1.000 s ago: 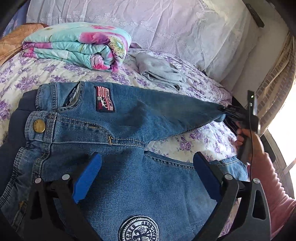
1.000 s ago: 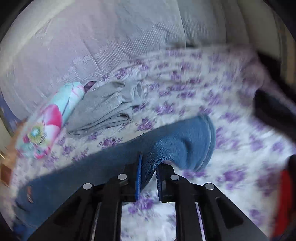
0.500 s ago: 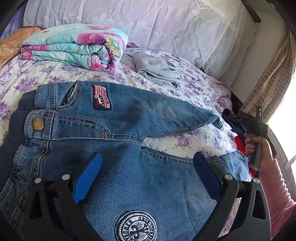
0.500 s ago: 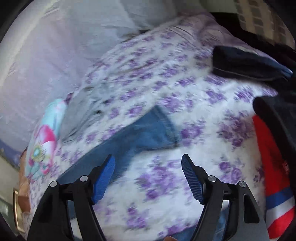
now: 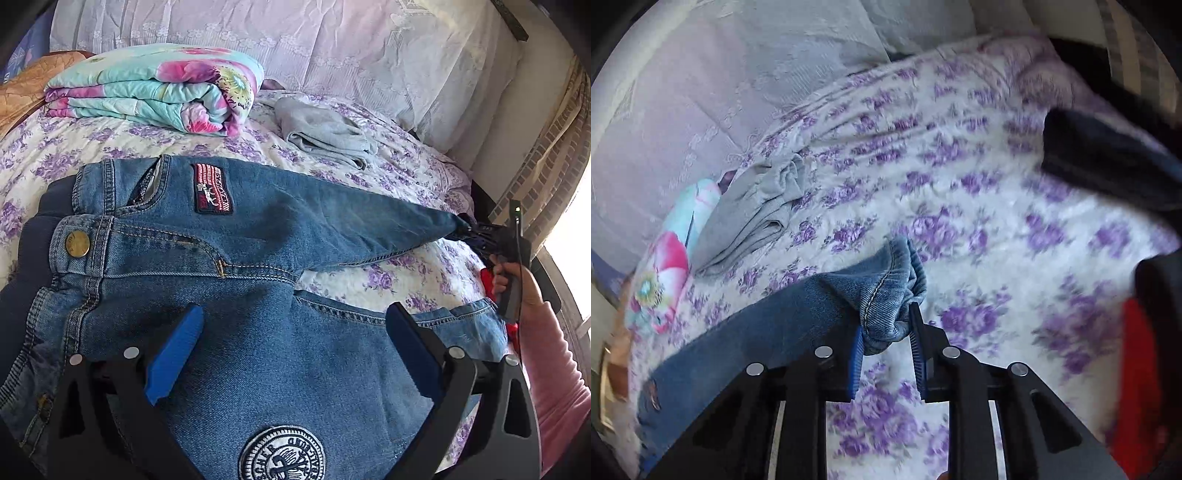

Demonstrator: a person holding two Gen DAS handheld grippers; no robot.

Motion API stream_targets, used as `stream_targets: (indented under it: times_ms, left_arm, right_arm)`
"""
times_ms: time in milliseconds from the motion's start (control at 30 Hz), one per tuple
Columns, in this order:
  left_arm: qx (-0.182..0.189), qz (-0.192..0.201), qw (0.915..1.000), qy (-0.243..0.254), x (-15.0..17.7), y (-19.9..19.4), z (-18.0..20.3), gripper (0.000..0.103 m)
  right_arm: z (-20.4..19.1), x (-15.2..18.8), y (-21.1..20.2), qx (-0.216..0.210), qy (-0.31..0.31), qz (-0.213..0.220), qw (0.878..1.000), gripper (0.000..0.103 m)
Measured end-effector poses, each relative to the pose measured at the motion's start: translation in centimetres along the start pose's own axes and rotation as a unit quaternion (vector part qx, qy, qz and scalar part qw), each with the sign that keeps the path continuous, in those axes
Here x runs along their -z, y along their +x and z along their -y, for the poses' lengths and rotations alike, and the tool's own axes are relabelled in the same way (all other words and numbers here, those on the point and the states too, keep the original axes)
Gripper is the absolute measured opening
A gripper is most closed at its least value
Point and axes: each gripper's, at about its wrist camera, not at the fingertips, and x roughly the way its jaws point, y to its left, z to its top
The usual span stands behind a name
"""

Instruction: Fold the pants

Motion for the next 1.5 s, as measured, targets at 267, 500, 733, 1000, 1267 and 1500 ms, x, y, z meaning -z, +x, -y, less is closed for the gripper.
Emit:
stream_targets:
  times_ms: [267,500,733,1000,1267,1500]
  left_arm:
    - [-0.012,-0.005,0.9999,0.007,0.1,0.2,0.1,0.097]
    - [-0.022,-0.004,0.9997,0.012,0.3,0.3,0.2,0.097]
    - [-0.036,-0.003,0.9991,0.023,0.5,0.5,0.5,0.097]
    - [-0.045,-0.002,0.9982,0.039,0.3,0.1,1.1,0.097]
    - [-0.094,0.040,0.9726,0.209,-4.3,-6.5,2.4,0.097]
    - [-0.103,-0.056,0.9623,0.245,-11.3,-5.8,-4.2,0.097]
  right_arm:
    - [0.8,2.7,2.2,0.152,-0.056,-0.062,0.985,0.061]
    - [-6.2,2.0,-2.3,0.082,-0.139,0.039,0.986,0.062]
    - [-6.4,3.3,5.7,0.042,-0.149,-0.068,0.986,0.069]
    - [-12.9,5.2,-2.9,-0.013,-0.245,-0.028,0.969,0.100]
    - [-20.6,6.7,-7.8,-0.106,-0.388,-0.030,0.915,0.100]
    - [-29.5,8.3,-5.9,-0.106,-0.524,-0.101,0.839,0.100]
